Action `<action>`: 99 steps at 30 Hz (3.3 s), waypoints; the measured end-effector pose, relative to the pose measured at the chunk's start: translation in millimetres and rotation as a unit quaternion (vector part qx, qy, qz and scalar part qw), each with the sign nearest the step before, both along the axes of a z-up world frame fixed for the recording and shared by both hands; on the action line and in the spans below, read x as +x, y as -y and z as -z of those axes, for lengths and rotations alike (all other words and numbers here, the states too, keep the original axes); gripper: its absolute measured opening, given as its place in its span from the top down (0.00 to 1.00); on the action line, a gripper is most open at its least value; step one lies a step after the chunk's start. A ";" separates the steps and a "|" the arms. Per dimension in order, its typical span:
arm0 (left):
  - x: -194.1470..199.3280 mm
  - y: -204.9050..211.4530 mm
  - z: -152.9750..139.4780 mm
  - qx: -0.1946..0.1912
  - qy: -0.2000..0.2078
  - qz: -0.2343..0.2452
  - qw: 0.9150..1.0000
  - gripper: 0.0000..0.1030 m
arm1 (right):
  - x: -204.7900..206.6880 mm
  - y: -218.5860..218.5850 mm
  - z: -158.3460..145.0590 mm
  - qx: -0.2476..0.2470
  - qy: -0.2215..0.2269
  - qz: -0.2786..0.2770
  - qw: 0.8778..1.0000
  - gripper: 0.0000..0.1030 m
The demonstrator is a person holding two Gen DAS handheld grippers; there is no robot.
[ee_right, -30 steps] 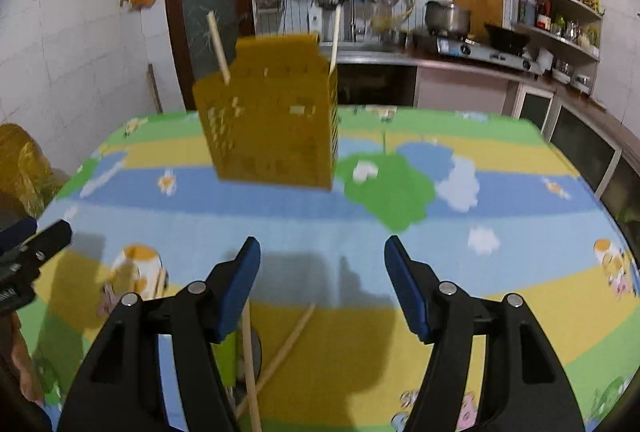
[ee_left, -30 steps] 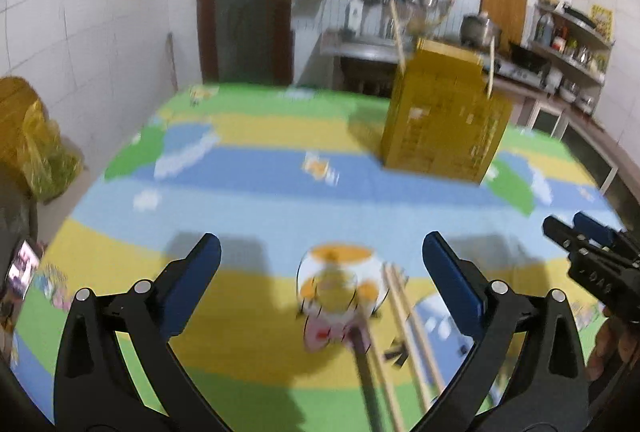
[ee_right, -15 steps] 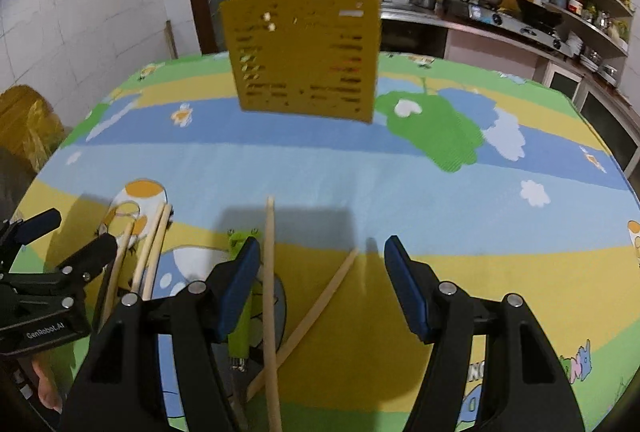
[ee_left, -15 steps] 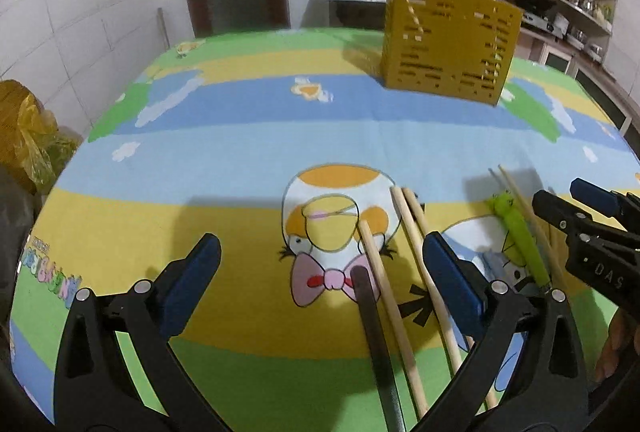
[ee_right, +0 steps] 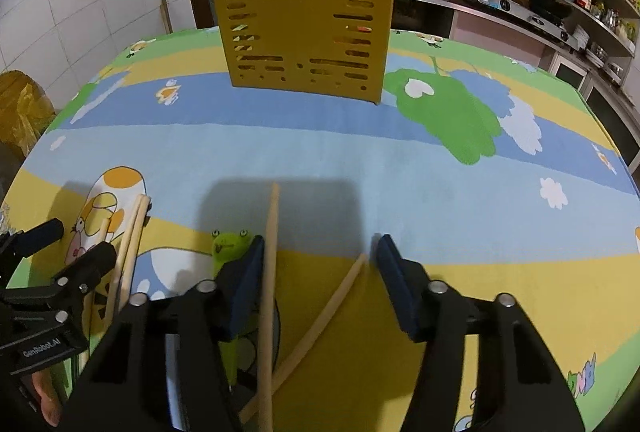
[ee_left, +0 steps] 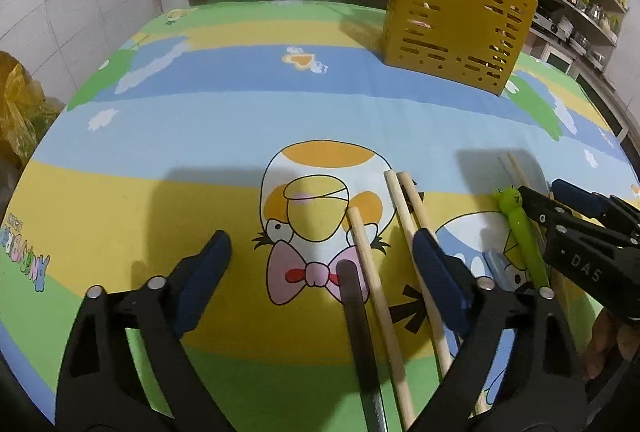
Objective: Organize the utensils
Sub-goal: 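Grasp another chopstick with the left gripper while the right gripper grasps one too, then carry both chopsticks up and lower them into the yellow caddy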
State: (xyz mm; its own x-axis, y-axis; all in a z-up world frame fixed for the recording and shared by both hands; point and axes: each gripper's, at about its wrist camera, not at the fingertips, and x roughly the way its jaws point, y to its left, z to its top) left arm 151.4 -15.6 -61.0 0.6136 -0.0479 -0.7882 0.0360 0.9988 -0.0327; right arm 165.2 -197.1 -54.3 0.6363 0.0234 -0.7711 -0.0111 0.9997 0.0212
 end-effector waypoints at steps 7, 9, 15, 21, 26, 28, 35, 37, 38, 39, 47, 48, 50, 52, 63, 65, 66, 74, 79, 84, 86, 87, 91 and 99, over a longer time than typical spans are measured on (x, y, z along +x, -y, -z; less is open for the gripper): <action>4.9 13.9 -1.0 0.016 -0.010 0.017 1.000 0.54 | 3.1 5.8 -0.5 0.016 0.002 0.005 1.000 0.57; 9.5 15.2 -1.3 0.017 -0.015 0.018 1.000 0.63 | 3.7 7.1 -0.6 0.018 0.002 0.007 1.000 0.58; 18.4 16.6 -3.3 0.011 -0.038 0.018 0.999 0.87 | 7.8 6.6 -1.2 0.016 -0.003 0.010 1.000 0.58; 19.3 19.5 -2.7 0.011 -0.037 0.017 0.999 0.92 | 14.4 1.3 -1.7 0.005 -0.006 0.014 1.000 0.67; 22.9 15.7 -4.9 -0.010 -0.037 0.010 0.999 0.93 | 14.0 0.7 -2.2 0.006 -0.001 0.009 1.000 0.93; 21.9 17.0 -9.1 -0.015 -0.026 0.011 0.999 0.94 | 12.9 4.2 -3.0 0.016 0.000 0.012 1.000 0.93; 12.3 19.4 -40.6 -0.025 0.037 0.017 0.999 0.94 | 1.6 18.3 -19.4 0.041 0.032 0.029 0.998 0.94; 9.0 18.6 -54.0 -0.027 0.061 0.018 0.998 0.95 | -4.7 23.3 -29.7 0.046 0.051 0.034 0.997 0.94; 7.2 18.4 -60.2 -0.030 0.071 0.019 0.997 0.95 | -9.0 25.9 -36.4 0.048 0.064 0.038 0.996 0.94; 4.5 18.3 -67.3 -0.032 0.084 0.020 0.996 0.95 | -12.1 28.1 -41.1 0.050 0.073 0.041 0.995 0.94; -20.8 20.2 -116.2 -0.043 0.182 0.033 0.982 0.95 | -39.6 48.8 -81.3 0.063 0.160 0.068 0.983 0.94; -25.2 21.8 -122.3 -0.042 0.198 0.036 0.979 0.95 | -43.4 49.8 -86.2 0.063 0.172 0.070 0.981 0.94; -30.2 23.8 -128.1 -0.038 0.214 0.038 0.975 0.95 | -49.4 50.4 -93.1 0.060 0.191 0.074 0.977 0.94; -34.8 25.8 -132.7 -0.034 0.229 0.043 0.972 0.95 | -55.4 49.4 -99.1 0.055 0.211 0.075 0.973 0.94; -58.7 22.0 -128.0 -0.012 0.290 0.042 0.956 0.95 | -88.7 37.3 -104.9 0.022 0.280 0.073 0.957 0.94; -64.3 19.3 -128.4 -0.015 0.299 0.041 0.953 0.95 | -94.3 36.0 -105.8 0.017 0.289 0.071 0.955 0.94; -65.9 19.0 -128.8 -0.017 0.301 0.043 0.952 0.95 | -96.7 36.0 -106.9 0.018 0.291 0.070 0.954 0.94; -72.1 21.7 -139.3 -0.030 0.307 0.069 0.949 0.96 | -103.4 41.1 -117.1 0.031 0.301 0.070 0.951 0.94; -57.1 19.9 -157.6 -0.053 0.305 0.067 0.948 0.96 | -98.1 47.4 -136.5 0.042 0.319 0.072 0.944 0.94; -32.6 20.9 -185.6 -0.069 0.323 0.060 0.942 0.96 | -79.6 50.8 -164.3 0.045 0.342 0.073 0.936 0.94; -22.7 22.3 -196.7 -0.072 0.333 0.055 0.939 0.96 | -71.7 49.9 -173.4 0.039 0.351 0.072 0.933 0.94; -14.7 22.3 -204.6 -0.075 0.337 0.054 0.937 0.96 | -63.7 49.3 -181.3 0.037 0.358 0.071 0.930 0.94; 13.3 28.2 -234.9 -0.074 0.364 0.048 0.927 0.96 | -37.1 52.1 -204.7 0.038 0.378 0.074 0.922 0.94; 82.2 58.3 -280.6 -0.063 0.405 0.047 0.911 0.96 | 37.8 65.2 -246.1 0.051 0.416 0.087 0.904 0.94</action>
